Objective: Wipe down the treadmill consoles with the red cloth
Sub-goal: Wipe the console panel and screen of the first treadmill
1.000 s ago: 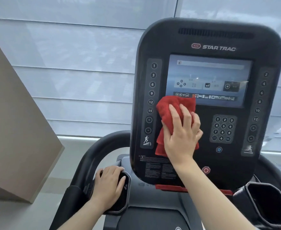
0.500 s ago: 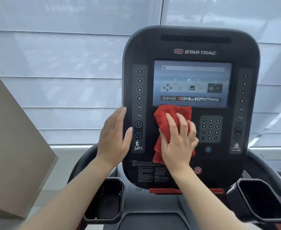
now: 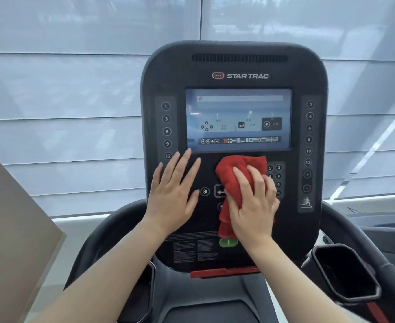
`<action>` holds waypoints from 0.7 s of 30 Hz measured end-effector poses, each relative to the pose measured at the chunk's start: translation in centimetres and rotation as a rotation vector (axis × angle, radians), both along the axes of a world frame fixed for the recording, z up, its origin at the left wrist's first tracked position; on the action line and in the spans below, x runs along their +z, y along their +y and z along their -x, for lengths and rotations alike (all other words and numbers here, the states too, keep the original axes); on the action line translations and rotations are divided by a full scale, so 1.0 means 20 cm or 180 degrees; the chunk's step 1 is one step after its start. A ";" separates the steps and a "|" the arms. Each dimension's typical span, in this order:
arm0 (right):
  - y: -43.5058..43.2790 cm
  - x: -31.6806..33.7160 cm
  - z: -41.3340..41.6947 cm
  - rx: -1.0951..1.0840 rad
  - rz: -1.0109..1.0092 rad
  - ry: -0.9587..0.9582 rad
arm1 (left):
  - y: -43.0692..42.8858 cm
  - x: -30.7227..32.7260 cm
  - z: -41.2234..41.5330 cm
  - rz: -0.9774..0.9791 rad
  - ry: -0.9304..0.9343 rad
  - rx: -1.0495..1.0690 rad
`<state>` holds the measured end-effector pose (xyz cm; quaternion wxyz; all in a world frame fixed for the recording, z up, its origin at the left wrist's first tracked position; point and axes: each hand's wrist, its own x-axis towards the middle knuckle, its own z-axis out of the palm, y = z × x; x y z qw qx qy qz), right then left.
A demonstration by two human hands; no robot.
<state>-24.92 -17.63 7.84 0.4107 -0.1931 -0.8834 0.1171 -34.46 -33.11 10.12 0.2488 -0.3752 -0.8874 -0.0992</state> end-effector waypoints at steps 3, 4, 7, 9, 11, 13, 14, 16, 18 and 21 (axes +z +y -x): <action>0.09 0.10 0.04 0.0009 0.0101 0.0065 | 0.01 0.01 0.00 0.0004 0.0020 0.0016; 0.12 0.15 0.07 -0.0002 0.0170 0.0096 | 0.01 0.02 -0.01 -0.0003 0.0011 0.0027; 0.17 0.19 0.09 0.0032 0.0156 0.0088 | 0.03 0.02 -0.02 -0.0054 -0.0051 0.0078; 0.15 0.13 0.05 0.0083 0.0034 0.0045 | 0.05 0.02 -0.04 -0.0098 -0.0108 0.0115; 0.13 0.04 -0.01 0.0157 -0.0111 -0.0012 | 0.06 0.02 -0.05 -0.0162 -0.0169 0.0162; 0.15 0.00 -0.04 0.0279 -0.0223 -0.0092 | 0.08 0.03 -0.06 -0.0179 -0.0175 0.0241; 0.18 0.02 -0.03 0.0320 -0.0242 -0.0108 | 0.09 0.04 -0.07 -0.0161 -0.0153 0.0272; 0.25 0.09 -0.01 0.0292 -0.0216 -0.0077 | 0.14 0.06 -0.09 -0.0114 -0.0115 0.0261; 0.32 0.15 0.01 0.0192 -0.0136 -0.0028 | 0.21 0.09 -0.12 -0.0106 -0.0136 0.0192; 0.38 0.14 -0.03 0.0092 -0.0047 -0.0023 | 0.33 0.10 -0.16 -0.0124 -0.0210 0.0111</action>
